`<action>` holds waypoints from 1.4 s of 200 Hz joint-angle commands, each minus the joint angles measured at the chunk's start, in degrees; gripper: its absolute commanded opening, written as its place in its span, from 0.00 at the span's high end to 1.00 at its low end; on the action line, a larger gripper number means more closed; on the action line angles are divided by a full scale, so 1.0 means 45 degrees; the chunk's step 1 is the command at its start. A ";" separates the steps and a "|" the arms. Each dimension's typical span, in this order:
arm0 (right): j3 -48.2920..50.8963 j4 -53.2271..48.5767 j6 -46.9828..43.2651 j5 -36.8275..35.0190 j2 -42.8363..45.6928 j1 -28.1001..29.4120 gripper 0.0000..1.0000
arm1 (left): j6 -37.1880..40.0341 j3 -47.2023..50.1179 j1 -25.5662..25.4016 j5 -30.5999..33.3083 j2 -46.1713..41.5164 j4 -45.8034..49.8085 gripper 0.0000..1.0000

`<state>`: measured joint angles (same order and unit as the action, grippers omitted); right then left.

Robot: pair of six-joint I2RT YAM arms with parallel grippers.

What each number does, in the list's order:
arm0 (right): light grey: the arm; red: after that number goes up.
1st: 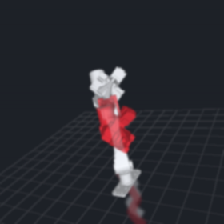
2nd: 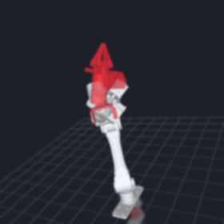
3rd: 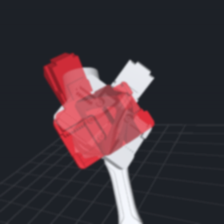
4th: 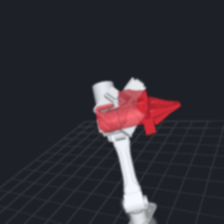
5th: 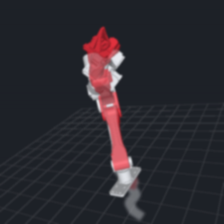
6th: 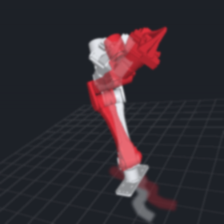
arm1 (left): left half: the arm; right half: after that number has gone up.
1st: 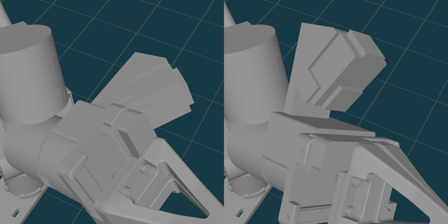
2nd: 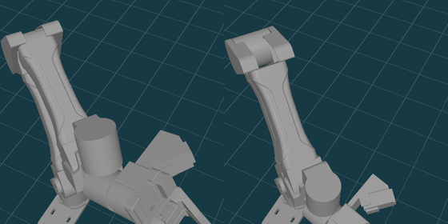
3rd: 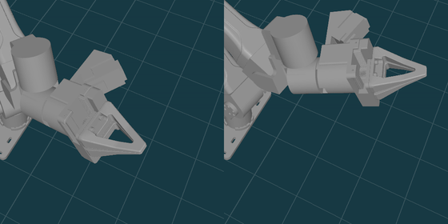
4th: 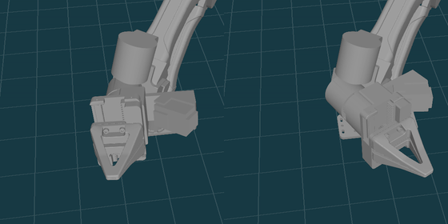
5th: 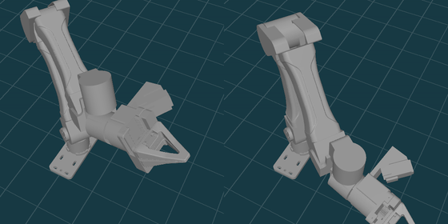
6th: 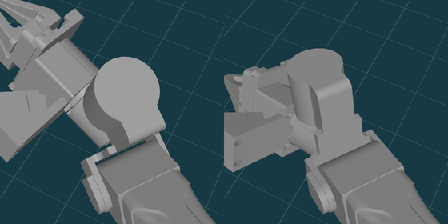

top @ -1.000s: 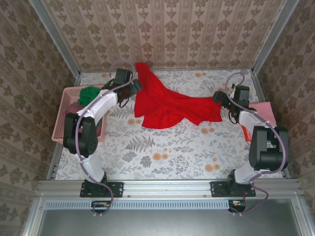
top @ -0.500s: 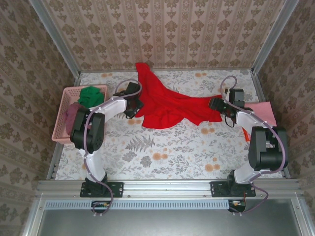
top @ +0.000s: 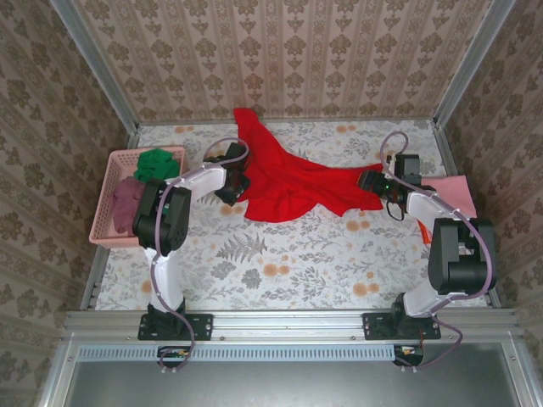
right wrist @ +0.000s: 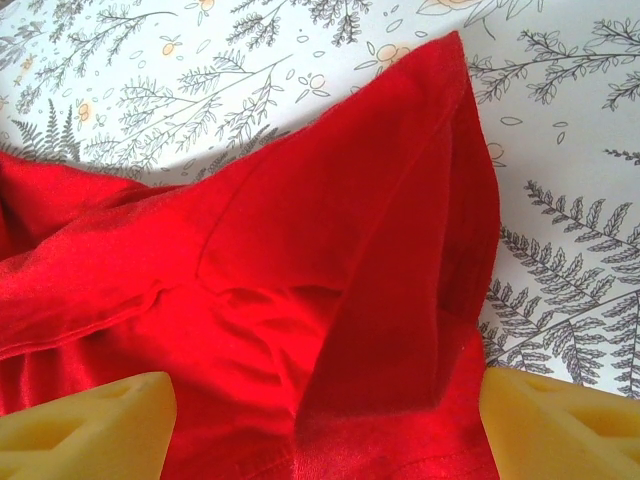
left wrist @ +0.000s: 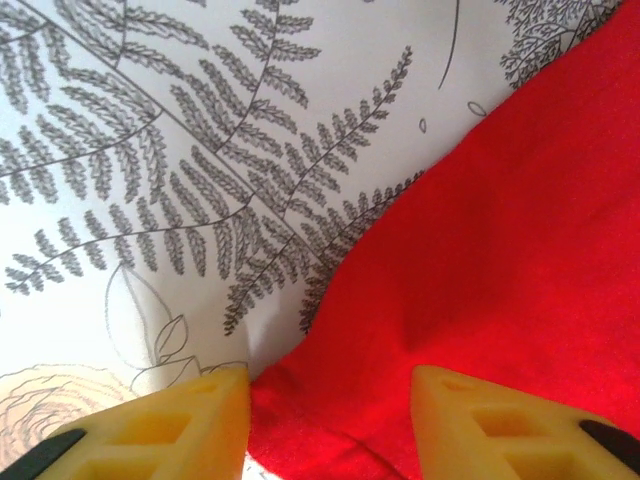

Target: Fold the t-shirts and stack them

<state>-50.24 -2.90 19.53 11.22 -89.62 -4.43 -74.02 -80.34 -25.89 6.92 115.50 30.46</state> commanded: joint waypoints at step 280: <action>-0.0446 -0.1648 0.0602 -0.0332 0.0167 0.0164 0.21 | -0.0114 -0.0609 -0.0306 0.0709 0.0829 0.1814 0.97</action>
<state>-50.26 -6.28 22.63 11.99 -89.62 -4.43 -74.74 -84.82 -27.66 10.46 118.54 38.98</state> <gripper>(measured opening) 0.793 0.123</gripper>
